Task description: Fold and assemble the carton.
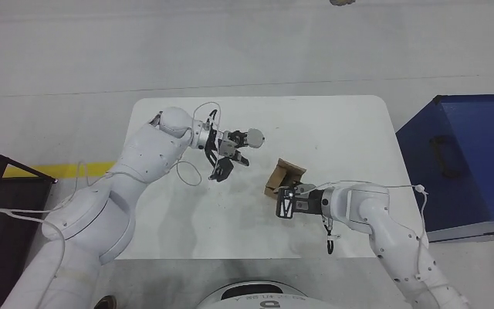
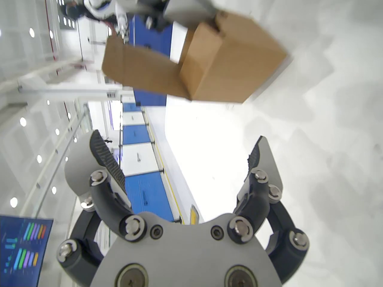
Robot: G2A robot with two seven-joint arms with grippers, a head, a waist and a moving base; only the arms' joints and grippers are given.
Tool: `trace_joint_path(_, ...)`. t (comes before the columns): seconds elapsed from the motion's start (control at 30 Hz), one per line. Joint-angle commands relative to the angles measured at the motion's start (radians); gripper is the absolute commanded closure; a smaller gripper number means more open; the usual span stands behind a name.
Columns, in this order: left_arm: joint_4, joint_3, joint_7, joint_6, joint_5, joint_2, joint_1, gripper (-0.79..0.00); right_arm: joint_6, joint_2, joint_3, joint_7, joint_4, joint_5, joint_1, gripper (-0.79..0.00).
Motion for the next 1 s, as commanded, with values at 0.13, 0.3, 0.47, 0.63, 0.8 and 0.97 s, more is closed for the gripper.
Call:
trace_joint_path(0.13, -0.062, 0.052, 0.080, 0.036, 0.129, -0.011, -0.027, -0.785, -0.032, 0.004, -0.017, -0.018, 0.011, -0.016, 0.017, 0.000)
trace_joint_path(0.3, -0.064, 0.081, 0.151, 0.082, 0.187, -0.017, -0.029, -0.785, -0.017, 0.005, -0.028, -0.045, 0.024, -0.017, 0.028, 0.000)
trace_joint_path(0.47, -0.071, 0.109, 0.148, 0.074, 0.243, -0.032, -0.035, -0.785, -0.016, 0.005, -0.042, -0.061, 0.034, -0.017, 0.045, 0.000)
trace_joint_path(0.63, -0.082, 0.142, 0.065, 0.037, 0.312, -0.058, -0.039, -0.785, -0.006, 0.005, -0.064, -0.079, 0.021, -0.043, 0.063, 0.000)
trace_joint_path(0.8, -0.062, 0.158, 0.035, 0.022, 0.334, -0.080, -0.043, -0.785, 0.051, 0.010, -0.071, -0.105, -0.018, -0.150, 0.060, 0.000)
trace_joint_path(0.97, -0.019, 0.156, 0.025, 0.025, 0.323, -0.095, -0.051, -0.785, 0.088, 0.020, -0.068, -0.184, -0.065, -0.259, 0.034, 0.000)
